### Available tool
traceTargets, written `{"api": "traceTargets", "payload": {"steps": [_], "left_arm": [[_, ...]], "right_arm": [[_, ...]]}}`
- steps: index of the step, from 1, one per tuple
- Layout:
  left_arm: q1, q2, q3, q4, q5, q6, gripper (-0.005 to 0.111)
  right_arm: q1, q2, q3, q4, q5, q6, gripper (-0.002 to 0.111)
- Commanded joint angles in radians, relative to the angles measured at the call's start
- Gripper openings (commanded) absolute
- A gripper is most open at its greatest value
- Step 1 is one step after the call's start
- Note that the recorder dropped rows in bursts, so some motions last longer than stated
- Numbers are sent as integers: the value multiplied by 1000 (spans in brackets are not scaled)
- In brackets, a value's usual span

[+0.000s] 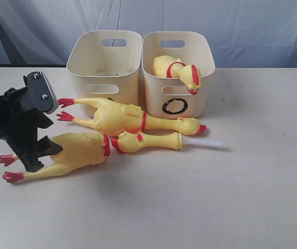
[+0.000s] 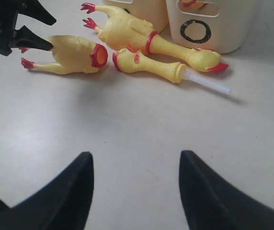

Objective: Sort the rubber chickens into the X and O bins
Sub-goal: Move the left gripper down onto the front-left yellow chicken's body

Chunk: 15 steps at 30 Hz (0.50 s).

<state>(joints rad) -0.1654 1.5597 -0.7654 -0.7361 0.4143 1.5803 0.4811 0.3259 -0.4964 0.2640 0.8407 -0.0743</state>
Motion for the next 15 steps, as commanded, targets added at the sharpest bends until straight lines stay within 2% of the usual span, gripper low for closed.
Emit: {"api": "traceTargets", "payload": {"steps": [1,15], "left_arm": [[-7,39,-6,-103,-52,-11,63],[-7,62,-6,-207,-6,-9,63]], "right_arm": [[0,-6,5,2,-13,-4,51],[0,-6,5,2,-13,-4,51]]}}
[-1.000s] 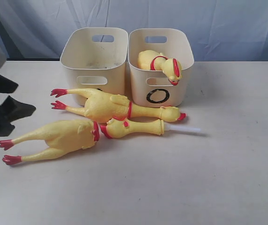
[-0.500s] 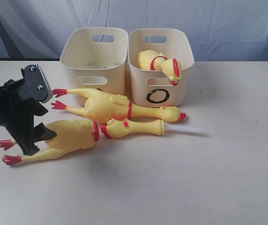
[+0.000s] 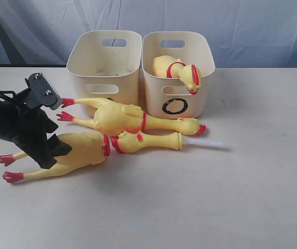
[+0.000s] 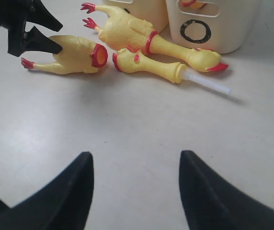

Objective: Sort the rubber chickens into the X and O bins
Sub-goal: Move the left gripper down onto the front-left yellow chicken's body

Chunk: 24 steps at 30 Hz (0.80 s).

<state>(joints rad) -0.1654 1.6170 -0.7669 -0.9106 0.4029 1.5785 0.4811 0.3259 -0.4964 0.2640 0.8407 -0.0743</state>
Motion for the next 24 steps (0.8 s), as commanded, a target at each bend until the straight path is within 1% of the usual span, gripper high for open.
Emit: {"api": "traceTargets", "payload": {"steps": [1,3,5,10,12,20,24], "left_arm": [[-7,5,-4,-30,7,-7,63],[-7,5,-4,-30,2,-6,63],[-7,5,-4,-11,0,-6,67],[-7,5,-4,-11,0,-6,93],[-7,5,-4,-11,0,-6,98],[-7,9,-4,-11,18,15,99],[-7,44,-4,-11,23,22,99]], "right_arm": [[0,-6,5,2,-13,-4,51],[0,-6,5,2,-13,-4,51],[0,-6,5,2,-13,-4,51],[0,-6,5,2,-13,-4,51],[0,-6,5,2,-13,-4,51],[0,-6,5,2,-13,-4,51],[0,-6,5,2,-13,-4,51]]}}
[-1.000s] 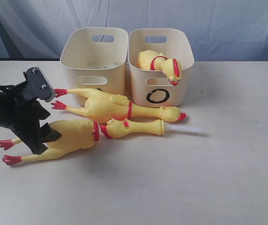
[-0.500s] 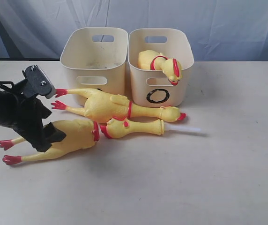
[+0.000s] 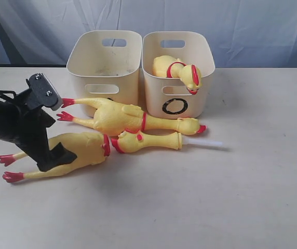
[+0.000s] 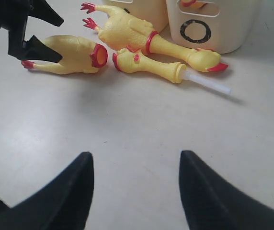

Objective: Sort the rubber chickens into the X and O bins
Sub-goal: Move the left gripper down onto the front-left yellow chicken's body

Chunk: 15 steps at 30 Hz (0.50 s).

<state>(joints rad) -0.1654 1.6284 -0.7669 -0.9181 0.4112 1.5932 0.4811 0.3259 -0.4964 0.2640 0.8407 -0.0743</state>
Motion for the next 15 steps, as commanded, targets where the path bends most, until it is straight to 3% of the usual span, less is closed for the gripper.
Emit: {"api": "traceTargets", "payload": {"steps": [1,10,15], "left_arm": [[-7,48,-4,-4,11,7,99],[-7,123,-4,-16,-1,33,99],[-7,129,-4,-108,-14,93,99]], "right_arm": [[0,-6,5,2,-13,-4,51],[0,-6,5,2,-13,-4,51],[0,-6,5,2,-13,-4,51]]}}
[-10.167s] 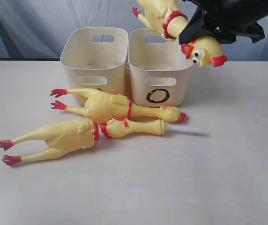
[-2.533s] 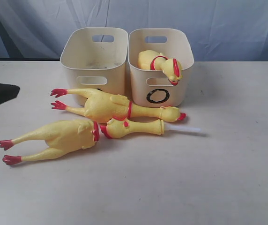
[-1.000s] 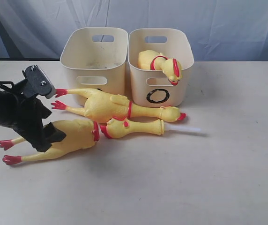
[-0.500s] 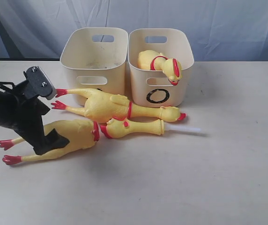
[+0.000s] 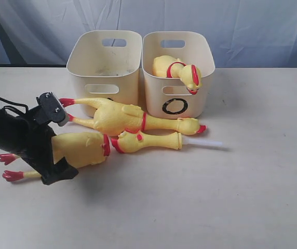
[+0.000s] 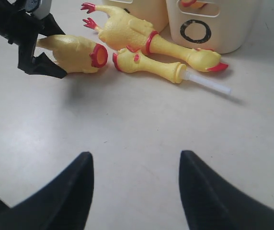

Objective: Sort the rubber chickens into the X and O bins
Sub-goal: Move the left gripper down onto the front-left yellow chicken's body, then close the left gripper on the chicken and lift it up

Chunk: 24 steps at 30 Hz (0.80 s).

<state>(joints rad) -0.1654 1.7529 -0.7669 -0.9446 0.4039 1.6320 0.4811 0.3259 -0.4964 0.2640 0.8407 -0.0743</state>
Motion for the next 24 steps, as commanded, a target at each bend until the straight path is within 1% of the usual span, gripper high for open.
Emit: {"api": "traceTargets", "payload": {"steps": [1,4,6,8,11,13,15,16,18,20,24], "left_arm": [[-7,5,-4,-111,-9,76,99],[-7,5,-4,-168,-14,84,99],[-7,5,-4,-168,-14,100,99],[-7,5,-4,-168,-14,102,99],[-7,5,-4,-170,-12,102,99],[-7,5,-4,-193,-12,102,99],[-7,5,-4,-222,-12,102,97],[-7,5,-4,-233,-14,102,93],[-7,5,-4,-235,-14,102,81],[-7,5,-4,-229,-2,102,68],[-7,5,-4,-226,40,106,48]], "right_arm": [[0,-6,5,2,-13,-4,51],[0,-6,5,3,-13,-4,49],[0,-6,5,3,-13,-4,45],[0,-6,5,3,-13,-4,39],[0,-6,5,3,-13,-4,27],[0,-6,5,3,-13,-4,19],[0,-6,5,3,-13,-4,11],[0,-6,5,3,-13,-4,7],[0,-6,5,3,-13,-4,0],[0,-6,5,3,-13,-4,-1],[0,-6,5,3,-13,-4,-1]]}}
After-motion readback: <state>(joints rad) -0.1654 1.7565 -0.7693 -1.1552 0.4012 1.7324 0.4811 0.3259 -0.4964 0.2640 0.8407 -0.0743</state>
